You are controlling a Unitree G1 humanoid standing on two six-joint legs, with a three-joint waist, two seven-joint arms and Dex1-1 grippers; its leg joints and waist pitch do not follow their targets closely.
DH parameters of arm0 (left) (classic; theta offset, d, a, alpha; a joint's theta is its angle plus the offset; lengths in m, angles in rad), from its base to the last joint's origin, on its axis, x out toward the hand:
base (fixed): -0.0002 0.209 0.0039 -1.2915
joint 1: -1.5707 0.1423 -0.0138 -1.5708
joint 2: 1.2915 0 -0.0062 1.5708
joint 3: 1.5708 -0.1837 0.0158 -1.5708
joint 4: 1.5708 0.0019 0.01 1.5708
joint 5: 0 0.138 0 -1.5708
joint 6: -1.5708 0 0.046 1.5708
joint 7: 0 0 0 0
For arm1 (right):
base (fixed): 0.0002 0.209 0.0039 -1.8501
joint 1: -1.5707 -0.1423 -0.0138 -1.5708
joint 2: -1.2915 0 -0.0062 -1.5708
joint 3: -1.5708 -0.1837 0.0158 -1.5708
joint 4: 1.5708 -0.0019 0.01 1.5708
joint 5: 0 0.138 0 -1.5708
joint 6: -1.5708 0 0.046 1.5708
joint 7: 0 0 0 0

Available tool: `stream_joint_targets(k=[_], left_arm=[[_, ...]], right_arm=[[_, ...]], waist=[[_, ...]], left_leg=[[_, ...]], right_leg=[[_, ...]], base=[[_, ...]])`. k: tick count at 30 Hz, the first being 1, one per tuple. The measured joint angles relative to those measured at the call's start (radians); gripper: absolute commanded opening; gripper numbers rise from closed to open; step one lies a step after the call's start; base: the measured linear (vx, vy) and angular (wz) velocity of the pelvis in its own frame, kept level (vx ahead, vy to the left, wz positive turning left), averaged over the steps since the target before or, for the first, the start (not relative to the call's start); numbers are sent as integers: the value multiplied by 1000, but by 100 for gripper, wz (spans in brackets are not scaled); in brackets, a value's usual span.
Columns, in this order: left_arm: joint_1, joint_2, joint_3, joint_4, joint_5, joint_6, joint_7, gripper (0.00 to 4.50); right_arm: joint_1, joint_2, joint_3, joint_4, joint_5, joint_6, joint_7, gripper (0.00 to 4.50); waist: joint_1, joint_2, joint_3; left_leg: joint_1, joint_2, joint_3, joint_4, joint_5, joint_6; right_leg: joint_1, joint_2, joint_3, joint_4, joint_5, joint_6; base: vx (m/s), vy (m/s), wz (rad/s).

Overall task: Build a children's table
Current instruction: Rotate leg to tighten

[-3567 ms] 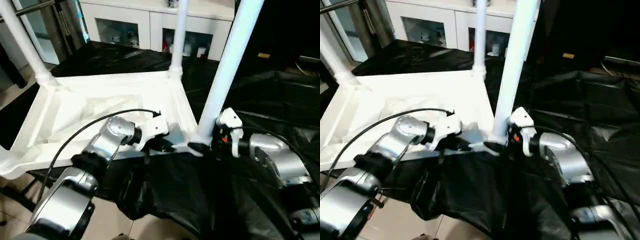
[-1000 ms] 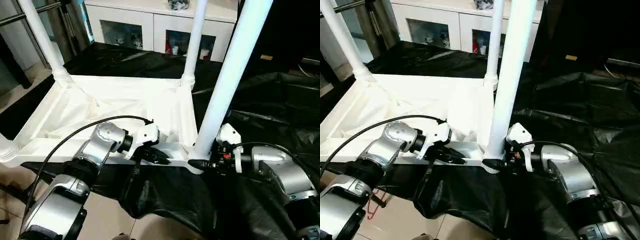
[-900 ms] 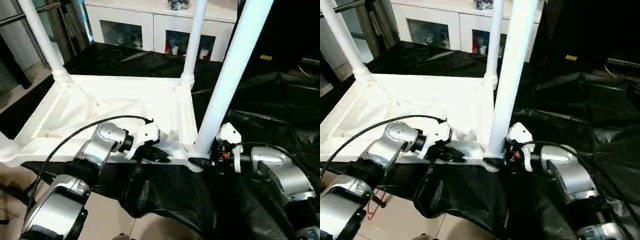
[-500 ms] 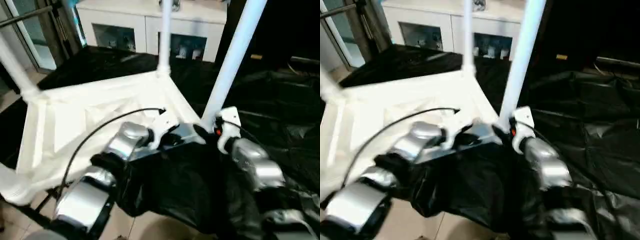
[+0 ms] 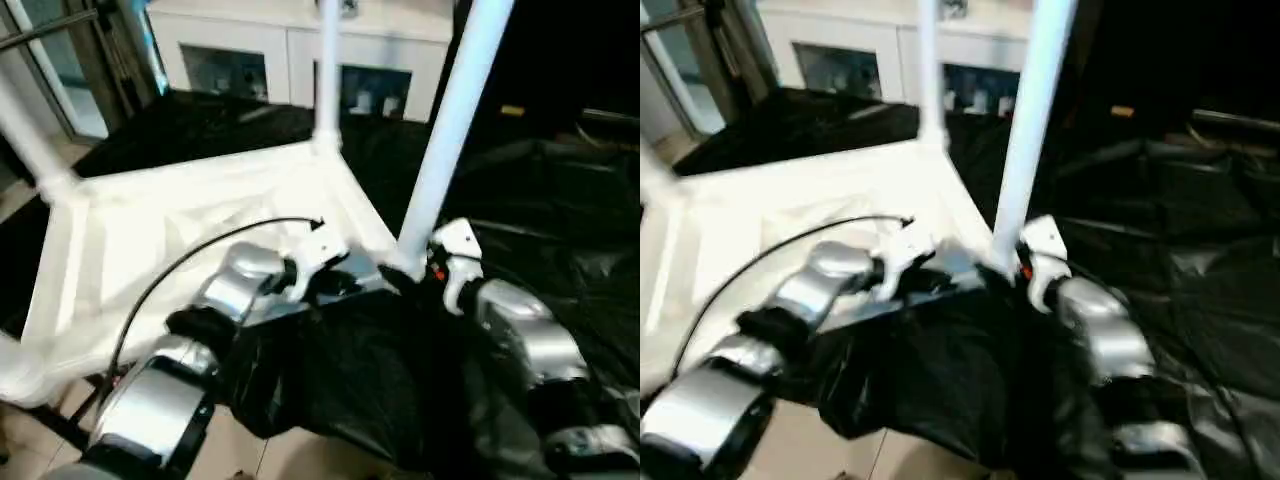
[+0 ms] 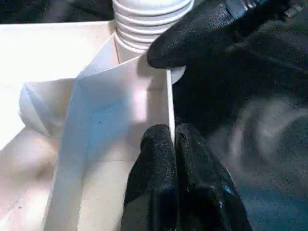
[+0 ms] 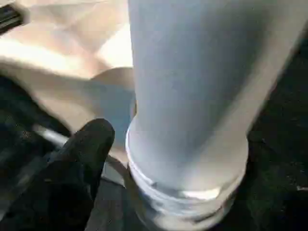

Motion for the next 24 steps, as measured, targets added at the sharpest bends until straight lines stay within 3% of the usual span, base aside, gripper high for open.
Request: stream_joint_targets(k=[10, 19, 24], left_arm=[[55, 77, -28, -81, -30, -48, -197, 0], [89, 130, -39, -144, -42, -49, -314, 0], [95, 130, -37, -152, -43, -40, -313, 0]], right_arm=[[60, -126, 70, -99, 51, 12, 296, 394], [89, -151, 102, -150, 87, 31, 392, 298], [96, -141, 101, -159, 87, 36, 391, 280]], waist=[[28, 1, 0], [34, 0, 1], [33, 0, 0]], left_leg=[[0, 1, 1, 1, -3, -4], [0, 1, 2, 1, -3, -5], [0, 0, 2, 1, -3, -5]], right_leg=[[0, -1, 0, 1, -1, 0], [0, -1, 0, 4, -1, 1], [0, -1, 0, 4, -2, 1]], base=[[0, 0, 0], [0, 0, 0], [0, 0, 0]])
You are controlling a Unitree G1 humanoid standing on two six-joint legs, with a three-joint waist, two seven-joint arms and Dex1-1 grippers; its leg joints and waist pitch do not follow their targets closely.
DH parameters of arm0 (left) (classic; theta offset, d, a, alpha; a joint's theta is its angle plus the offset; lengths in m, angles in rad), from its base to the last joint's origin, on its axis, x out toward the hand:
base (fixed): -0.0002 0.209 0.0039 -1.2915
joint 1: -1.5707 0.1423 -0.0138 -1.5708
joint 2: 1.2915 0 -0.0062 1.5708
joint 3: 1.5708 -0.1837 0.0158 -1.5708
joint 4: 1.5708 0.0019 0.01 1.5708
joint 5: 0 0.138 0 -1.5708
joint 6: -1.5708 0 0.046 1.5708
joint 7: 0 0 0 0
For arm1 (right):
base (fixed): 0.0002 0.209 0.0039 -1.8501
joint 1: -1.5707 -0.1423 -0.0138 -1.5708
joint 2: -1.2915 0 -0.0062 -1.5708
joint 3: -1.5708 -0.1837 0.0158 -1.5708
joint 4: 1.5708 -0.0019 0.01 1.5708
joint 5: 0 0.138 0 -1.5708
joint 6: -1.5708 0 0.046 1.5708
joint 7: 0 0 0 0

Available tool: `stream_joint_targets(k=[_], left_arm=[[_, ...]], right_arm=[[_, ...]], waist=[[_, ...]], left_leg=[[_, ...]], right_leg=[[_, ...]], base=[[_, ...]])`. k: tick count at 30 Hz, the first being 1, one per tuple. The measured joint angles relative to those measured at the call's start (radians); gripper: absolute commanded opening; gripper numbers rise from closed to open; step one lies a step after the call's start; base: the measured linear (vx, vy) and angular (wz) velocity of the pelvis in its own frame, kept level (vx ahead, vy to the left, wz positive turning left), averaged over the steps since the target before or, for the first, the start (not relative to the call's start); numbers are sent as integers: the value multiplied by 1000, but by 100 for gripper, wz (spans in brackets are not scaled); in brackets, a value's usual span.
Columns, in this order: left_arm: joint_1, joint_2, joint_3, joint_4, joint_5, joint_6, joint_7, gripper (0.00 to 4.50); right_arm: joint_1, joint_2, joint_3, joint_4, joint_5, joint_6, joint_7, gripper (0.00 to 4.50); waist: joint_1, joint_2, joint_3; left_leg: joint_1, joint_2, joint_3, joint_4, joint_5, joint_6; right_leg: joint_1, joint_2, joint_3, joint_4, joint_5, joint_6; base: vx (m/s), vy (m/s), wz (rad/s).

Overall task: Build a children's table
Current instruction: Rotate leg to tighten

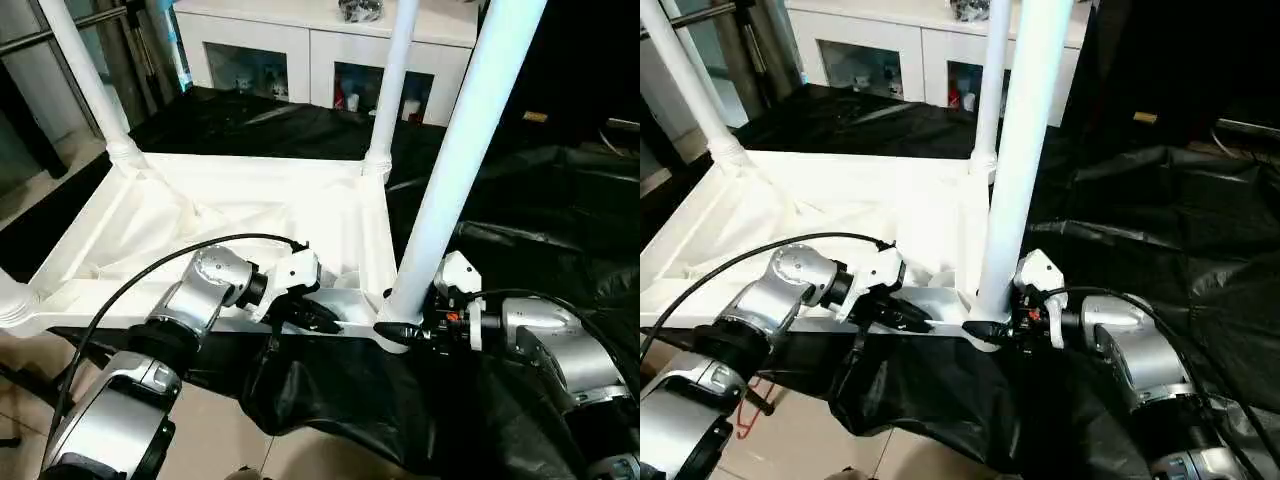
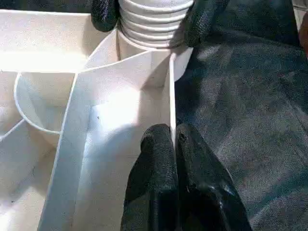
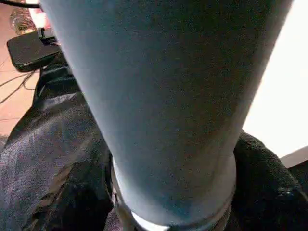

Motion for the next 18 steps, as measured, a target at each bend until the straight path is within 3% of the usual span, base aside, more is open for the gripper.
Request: stream_joint_targets(k=[5, 10, 15, 18], left_arm=[[-21, -39, 21, 43, 17, 36, 132, 0], [-69, -117, 49, 120, 37, 90, 331, 0], [-112, -187, 69, 183, 55, 113, 500, 0], [-114, -200, 67, 188, 68, 98, 522, 0]], right_arm=[[-14, 61, -42, 52, -25, -6, -157, 277], [-83, 192, -116, 162, -75, -14, -473, 276], [-150, 309, -185, 255, -99, -27, -745, 275], [-152, 317, -187, 273, -124, -67, -777, 275]], waist=[[-7, -1, 0], [-40, -5, 0], [-49, -4, -1], [-49, -3, -1]], left_leg=[[2, -1, 0, 1, 0, 0], [4, -2, 0, 2, 0, -1], [4, -2, -1, 1, 1, -1], [4, -2, -1, 1, 0, -1]], right_leg=[[1, -1, 0, 2, -1, 2], [1, -1, 0, 2, -3, 6], [1, -1, 0, 3, -3, 6], [2, -2, 0, 3, -3, 6]], base=[[0, 0, 0], [0, 0, 0], [0, 0, 0], [0, 0, 0]])
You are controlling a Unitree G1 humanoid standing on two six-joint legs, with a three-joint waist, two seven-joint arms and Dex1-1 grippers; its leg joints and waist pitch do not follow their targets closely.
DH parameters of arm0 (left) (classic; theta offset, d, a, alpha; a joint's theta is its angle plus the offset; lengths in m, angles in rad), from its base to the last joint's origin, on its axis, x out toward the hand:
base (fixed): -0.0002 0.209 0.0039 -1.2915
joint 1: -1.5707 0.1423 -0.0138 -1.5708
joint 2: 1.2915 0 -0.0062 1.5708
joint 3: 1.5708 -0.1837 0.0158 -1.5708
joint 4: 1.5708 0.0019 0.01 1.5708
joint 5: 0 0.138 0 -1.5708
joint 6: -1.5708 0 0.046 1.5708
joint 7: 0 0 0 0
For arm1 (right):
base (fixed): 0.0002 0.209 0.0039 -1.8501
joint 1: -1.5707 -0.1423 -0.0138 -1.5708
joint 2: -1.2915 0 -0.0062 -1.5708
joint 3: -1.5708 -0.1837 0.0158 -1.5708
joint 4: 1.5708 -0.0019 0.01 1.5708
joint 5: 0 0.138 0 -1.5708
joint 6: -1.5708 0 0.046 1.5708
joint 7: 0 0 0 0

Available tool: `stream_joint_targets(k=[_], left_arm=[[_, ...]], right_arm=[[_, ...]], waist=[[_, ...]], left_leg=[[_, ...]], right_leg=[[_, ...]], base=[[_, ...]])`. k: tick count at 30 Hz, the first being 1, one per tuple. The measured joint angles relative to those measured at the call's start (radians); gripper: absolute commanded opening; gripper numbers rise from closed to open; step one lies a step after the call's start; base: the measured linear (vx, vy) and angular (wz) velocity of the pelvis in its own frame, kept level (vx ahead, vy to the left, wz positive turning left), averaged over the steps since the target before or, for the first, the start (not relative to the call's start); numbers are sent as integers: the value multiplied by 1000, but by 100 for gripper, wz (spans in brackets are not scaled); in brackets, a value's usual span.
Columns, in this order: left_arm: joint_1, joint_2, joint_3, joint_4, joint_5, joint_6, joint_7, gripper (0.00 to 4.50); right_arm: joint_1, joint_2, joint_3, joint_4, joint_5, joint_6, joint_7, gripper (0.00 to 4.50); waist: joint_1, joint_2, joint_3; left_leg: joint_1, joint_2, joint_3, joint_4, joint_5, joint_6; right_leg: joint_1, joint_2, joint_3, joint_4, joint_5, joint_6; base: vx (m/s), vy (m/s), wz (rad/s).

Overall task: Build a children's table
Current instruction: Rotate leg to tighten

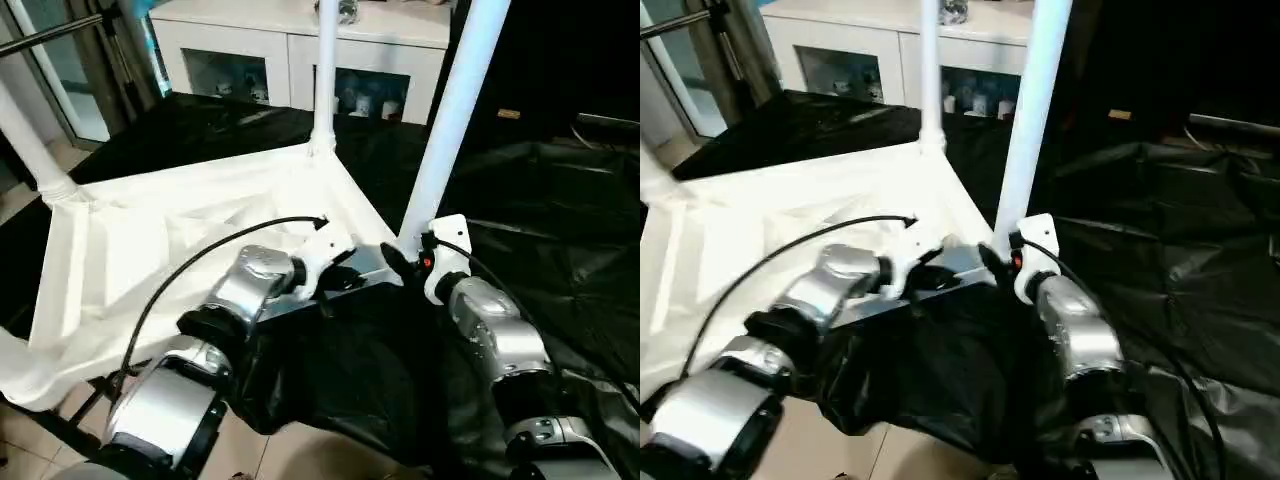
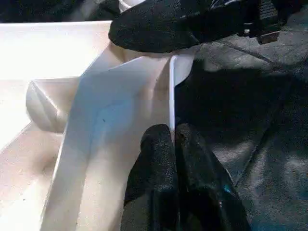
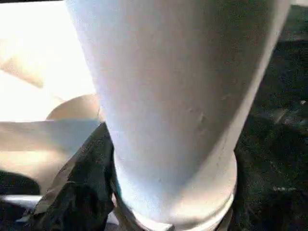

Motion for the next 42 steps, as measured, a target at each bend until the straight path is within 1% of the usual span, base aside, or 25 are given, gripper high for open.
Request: stream_joint_targets(k=[1, 2, 4, 5, 6, 8, 11, 12, 14, 16, 20, 24, 25, 26, 28, 29, 31, 32, 33, 34, 35, 36, 38, 41, 42], left_arm=[[0, 0, 0, 1, 5, -7, 0, 0], [0, 0, 0, 1, 7, -10, 0, 0], [0, 0, -1, 1, 7, -11, -2, 0], [0, 0, -2, 1, 7, -11, -5, 0], [0, 2, -3, 1, 7, -15, -14, 0], [5, 13, -11, -6, 7, -25, -39, 0], [32, 40, -13, -42, 3, -53, -121, 0], [46, 55, -20, -64, -3, -62, -156, 0], [53, 73, -28, -77, -8, -77, -200, 0], [73, 102, -40, -111, -17, -94, -260, 0], [89, 127, -46, -137, -24, -110, -321, 0], [117, 167, -50, -184, -49, -113, -400, 0], [125, 178, -51, -196, -55, -113, -417, 0], [128, 184, -51, -201, -56, -114, -429, 0], [135, 199, -52, -216, -58, -114, -456, 0], [137, 206, -52, -222, -60, -114, -468, 0], [140, 214, -53, -227, -63, -114, -482, 0], [141, 216, -53, -228, -64, -114, -486, 0], [146, 219, -53, -237, -64, -110, -489, 0], [149, 221, -53, -243, -64, -107, -489, 0], [151, 223, -53, -248, -65, -104, -489, 0], [153, 225, -52, -250, -66, -97, -486, 0], [154, 224, -45, -249, -65, -83, -455, 0], [150, 209, -23, -235, -55, -53, -363, 0], [138, 188, -15, -212, -51, -42, -314, 0]], right_arm=[[0, 0, 0, 2, -4, -4, 0, 331], [0, 0, 0, 2, -6, -6, 0, 345], [3, 2, 2, 1, -6, -8, 10, 347], [3, 2, 2, 1, -6, -8, 14, 357], [3, 0, 2, 1, -6, -8, 23, 387], [6, -16, 11, -9, -5, -5, 69, 387], [41, -78, 46, -64, 5, 6, 206, 387], [54, -108, 60, -84, 11, 6, 271, 387], [67, -131, 75, -107, 15, 8, 332, 387], [98, -181, 101, -147, 39, 6, 433, 387], [117, -218, 118, -178, 60, 14, 531, 387], [136, -270, 146, -230, 92, 45, 646, 387], [139, -276, 152, -238, 99, 51, 667, 373], [144, -282, 158, -245, 107, 54, 682, 373], [145, -286, 162, -257, 118, 64, 706, 352], [146, -288, 166, -262, 122, 70, 713, 352], [146, -287, 169, -269, 125, 79, 724, 328], [149, -286, 169, -272, 125, 80, 724, 328], [150, -283, 169, -273, 125, 82, 724, 312], [152, -278, 169, -273, 125, 85, 723, 312], [154, -273, 169, -273, 126, 87, 722, 297], [155, -258, 169, -272, 125, 89, 709, 286], [152, -233, 163, -262, 119, 84, 655, 283], [120, -161, 135, -197, 97, 61, 510, 278], [103, -132, 119, -161, 82, 44, 441, 277]], waist=[[0, 0, 0], [1, 0, 0], [1, 0, 0], [1, 0, 0], [0, 0, 0], [-2, 0, 0], [-1, 0, 0], [1, 0, 0], [4, 0, 0], [11, 0, 0], [17, 0, 0], [23, 1, 1], [22, 1, 1], [24, 1, 1], [25, 1, 1], [26, 1, 1], [28, 1, 1], [29, 1, 1], [29, 1, 1], [29, 1, 1], [28, 1, 1], [27, 1, 1], [24, 1, 1], [5, 1, 1], [0, 0, 1]], left_leg=[[0, 0, 0, 0, 0, 0], [0, 0, 0, 0, 0, 0], [0, 0, 0, 0, 0, 0], [0, 0, 0, 0, 0, 0], [0, 0, 0, 0, 0, 0], [0, 0, 0, 0, 0, 0], [-1, 1, 0, -1, 0, 0], [-1, 1, 0, -2, 0, 0], [-2, 1, 0, -2, 0, 0], [-2, 1, 0, -2, 0, 0], [-2, 1, 1, -1, 0, 1], [-3, 2, 1, -2, 0, 0], [-3, 2, 1, -2, 0, 0], [-3, 2, 1, -2, 0, 0], [-4, 2, 1, -1, 0, 0], [-4, 2, 1, -1, 0, 0], [-4, 2, 1, -1, 0, 0], [-4, 2, 1, -1, 0, 0], [-4, 2, 1, -1, 0, 0], [-4, 2, 1, -1, 0, 0], [-4, 2, 1, -1, 0, 0], [-4, 2, 1, -1, 0, 0], [-4, 2, 1, -1, 0, 0], [-3, 1, 1, -1, 0, 0], [-2, 1, 1, -1, 0, 0]], right_leg=[[0, 0, 0, 0, 0, 0], [0, 0, 0, 0, 0, 0], [0, 0, 0, 0, 0, 0], [0, 0, 0, 0, 0, 0], [0, 0, 0, 0, 0, 0], [0, 0, 0, 0, 0, 0], [-1, 0, 0, 0, 2, -4], [-1, 0, 0, 0, 1, -3], [-1, 1, 0, 0, 0, -3], [-2, 1, 0, 0, -1, -3], [-2, 0, 0, 0, -1, -3], [-3, 0, -1, 1, -1, -3], [-3, 0, -1, 1, -1, -3], [-3, 0, -1, 1, -1, -3], [-3, 0, 0, 1, -1, -3], [-3, 0, 0, 1, -1, -3], [-3, 0, 0, 1, -1, -3], [-3, 0, 0, 1, -1, -3], [-3, 0, 0, 1, -1, -3], [-3, 0, 0, 1, -1, -3], [-3, 0, 0, 1, -1, -3], [-3, 0, 0, 1, -1, -3], [-3, 0, 0, 1, -1, -3], [-3, 0, 0, 2, 0, -4], [-3, 0, 0, 2, 0, -4]], base=[[0, 0, 0], [0, 0, 0], [0, 0, 0], [0, 0, 0], [0, 0, 0], [0, 0, 0], [0, 0, 0], [0, 0, 0], [0, 0, 0], [0, 0, 0], [0, 0, 0], [0, 0, 0], [0, 0, 0], [0, 0, 0], [0, 0, 0], [0, 0, 0], [0, 0, 0], [0, 0, 0], [0, 0, 0], [0, 0, 0], [0, 0, 0], [0, 0, 0], [0, 0, 0], [0, 0, 0], [0, 0, 0]])
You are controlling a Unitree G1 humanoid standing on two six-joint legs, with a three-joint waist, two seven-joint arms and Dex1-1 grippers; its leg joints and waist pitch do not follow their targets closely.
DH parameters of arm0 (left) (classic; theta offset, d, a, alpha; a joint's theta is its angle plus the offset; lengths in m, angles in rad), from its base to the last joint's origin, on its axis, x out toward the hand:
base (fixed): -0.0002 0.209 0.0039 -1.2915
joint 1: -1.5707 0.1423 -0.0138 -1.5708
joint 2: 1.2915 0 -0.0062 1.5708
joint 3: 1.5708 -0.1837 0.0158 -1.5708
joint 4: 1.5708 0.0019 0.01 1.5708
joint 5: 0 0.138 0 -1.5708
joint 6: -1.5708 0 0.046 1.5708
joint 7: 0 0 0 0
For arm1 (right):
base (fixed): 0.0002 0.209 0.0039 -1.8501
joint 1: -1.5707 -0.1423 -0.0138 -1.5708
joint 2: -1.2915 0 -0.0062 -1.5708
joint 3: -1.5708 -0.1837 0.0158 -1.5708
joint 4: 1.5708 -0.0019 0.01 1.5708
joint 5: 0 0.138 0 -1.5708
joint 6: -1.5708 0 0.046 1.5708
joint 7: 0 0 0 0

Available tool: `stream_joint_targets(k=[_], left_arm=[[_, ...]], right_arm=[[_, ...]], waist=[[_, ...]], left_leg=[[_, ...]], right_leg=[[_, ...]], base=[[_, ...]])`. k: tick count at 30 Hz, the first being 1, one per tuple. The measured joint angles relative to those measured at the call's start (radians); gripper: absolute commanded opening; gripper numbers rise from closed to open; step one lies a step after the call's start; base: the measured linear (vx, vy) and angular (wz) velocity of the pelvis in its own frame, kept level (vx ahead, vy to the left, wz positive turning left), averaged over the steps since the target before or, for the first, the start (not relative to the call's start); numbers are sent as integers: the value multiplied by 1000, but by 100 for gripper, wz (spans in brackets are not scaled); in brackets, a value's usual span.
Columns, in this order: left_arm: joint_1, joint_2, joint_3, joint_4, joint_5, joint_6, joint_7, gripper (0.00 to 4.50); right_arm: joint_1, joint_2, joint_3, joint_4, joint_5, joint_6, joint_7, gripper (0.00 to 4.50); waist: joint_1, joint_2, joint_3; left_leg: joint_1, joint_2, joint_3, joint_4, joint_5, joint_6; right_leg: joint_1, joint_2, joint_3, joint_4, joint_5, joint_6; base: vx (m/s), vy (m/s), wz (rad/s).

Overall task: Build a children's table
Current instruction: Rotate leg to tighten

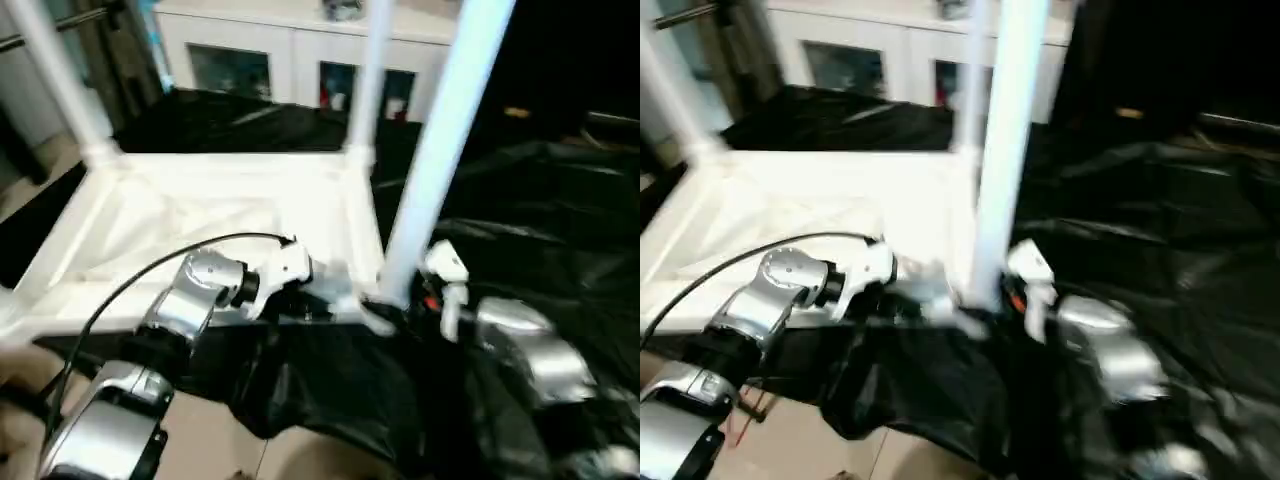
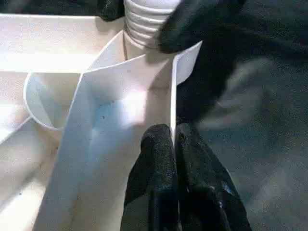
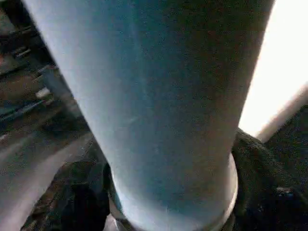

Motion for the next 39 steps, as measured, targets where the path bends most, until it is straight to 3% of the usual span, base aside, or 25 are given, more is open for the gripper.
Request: stream_joint_targets(k=[3, 7, 11, 14, 17, 23, 31, 39], left_arm=[[-52, -58, 14, 69, 20, 39, 136, 0], [-102, -122, 28, 139, 30, 81, 280, 0], [-120, -144, 44, 162, 35, 94, 326, 0], [-119, -144, 45, 162, 35, 87, 325, 0], [-115, -127, 43, 160, 35, 65, 300, 0], [-82, -73, 40, 127, 35, 26, 203, 0], [-28, 26, 3, 50, 5, -40, -22, 0], [18, 88, -19, -30, -25, -39, -163, 0]], right_arm=[[-72, 88, -53, 104, -32, -22, -208, 275], [-160, 163, -104, 224, -52, -37, -425, 275], [-203, 188, -118, 285, -58, -59, -496, 275], [-206, 188, -118, 295, -74, -85, -491, 344], [-206, 184, -111, 296, -90, -93, -434, 372], [-178, 132, -58, 275, -92, -122, -264, 372], [-95, 42, 16, 156, -45, -120, 50, 372], [-46, -37, 75, 49, -6, -68, 252, 300]], waist=[[-13, 0, 0], [-11, 0, 0], [-9, 0, 0], [-8, 0, 0], [-13, 0, 0], [-15, 0, 0], [6, 0, 0], [19, 0, 1]], left_leg=[[0, -1, 0, 1, 0, 0], [1, -1, 0, 0, 0, 0], [0, 0, -1, -1, 0, -1], [-1, 0, -1, -1, 0, 0], [-2, 0, 0, -1, 0, 0], [-1, 1, -1, -1, 0, 0], [-1, 1, 0, -1, 0, 0], [-1, 1, 0, -1, 0, 0]], right_leg=[[-1, 0, 0, 0, -1, 3], [0, 0, 0, 0, -1, 3], [-1, 0, 0, 0, 3, -2], [-1, 0, 0, 0, 2, -2], [-1, 1, 1, -1, 2, -2], [-2, 3, 1, 0, 2, -2], [-2, 2, 1, 0, 1, -2], [-2, 2, 1, 0, 1, -2]], base=[[0, 0, 0], [0, 0, 0], [0, 0, 0], [0, 0, 0], [0, 0, 0], [0, 0, 0], [0, 0, 0], [0, 0, 0]])
